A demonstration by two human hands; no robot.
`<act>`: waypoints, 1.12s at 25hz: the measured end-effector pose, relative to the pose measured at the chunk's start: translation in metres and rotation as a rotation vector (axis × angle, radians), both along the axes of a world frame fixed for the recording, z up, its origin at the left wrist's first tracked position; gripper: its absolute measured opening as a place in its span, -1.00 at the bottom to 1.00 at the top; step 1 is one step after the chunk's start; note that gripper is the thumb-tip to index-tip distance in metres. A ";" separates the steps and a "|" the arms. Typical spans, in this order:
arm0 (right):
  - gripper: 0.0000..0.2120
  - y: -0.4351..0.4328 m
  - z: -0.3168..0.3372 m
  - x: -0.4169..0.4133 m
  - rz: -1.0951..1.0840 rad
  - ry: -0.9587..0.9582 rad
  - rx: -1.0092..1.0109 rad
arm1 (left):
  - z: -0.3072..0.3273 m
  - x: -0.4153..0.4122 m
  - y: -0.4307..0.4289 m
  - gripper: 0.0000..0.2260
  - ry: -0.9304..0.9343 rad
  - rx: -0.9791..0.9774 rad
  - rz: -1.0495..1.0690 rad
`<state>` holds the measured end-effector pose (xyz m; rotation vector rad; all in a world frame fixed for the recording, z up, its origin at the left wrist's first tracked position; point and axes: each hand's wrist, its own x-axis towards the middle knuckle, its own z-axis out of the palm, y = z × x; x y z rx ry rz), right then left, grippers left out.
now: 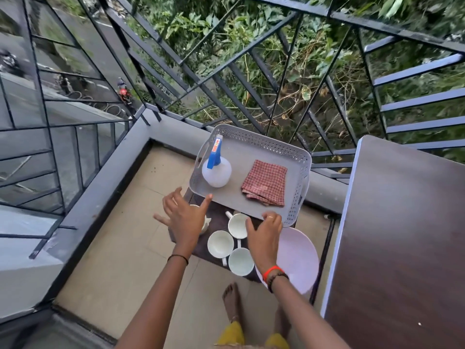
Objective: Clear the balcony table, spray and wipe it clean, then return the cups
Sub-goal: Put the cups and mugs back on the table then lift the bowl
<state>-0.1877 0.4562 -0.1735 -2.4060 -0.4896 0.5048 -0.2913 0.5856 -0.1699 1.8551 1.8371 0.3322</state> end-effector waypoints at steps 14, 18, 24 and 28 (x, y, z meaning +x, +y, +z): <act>-0.25 0.029 -0.032 -0.043 -0.092 0.143 -0.219 | -0.031 -0.018 -0.018 -0.08 0.022 -0.290 0.045; -0.24 0.035 -0.037 -0.041 -0.126 0.199 -0.226 | -0.034 -0.020 -0.019 -0.09 -0.047 -0.293 0.049; -0.33 0.041 -0.039 -0.040 -0.157 0.238 -0.231 | -0.029 -0.020 -0.017 -0.16 -0.166 -0.272 0.047; -0.35 0.042 -0.038 -0.043 -0.159 0.242 -0.193 | -0.023 -0.018 -0.018 -0.20 -0.189 -0.277 0.055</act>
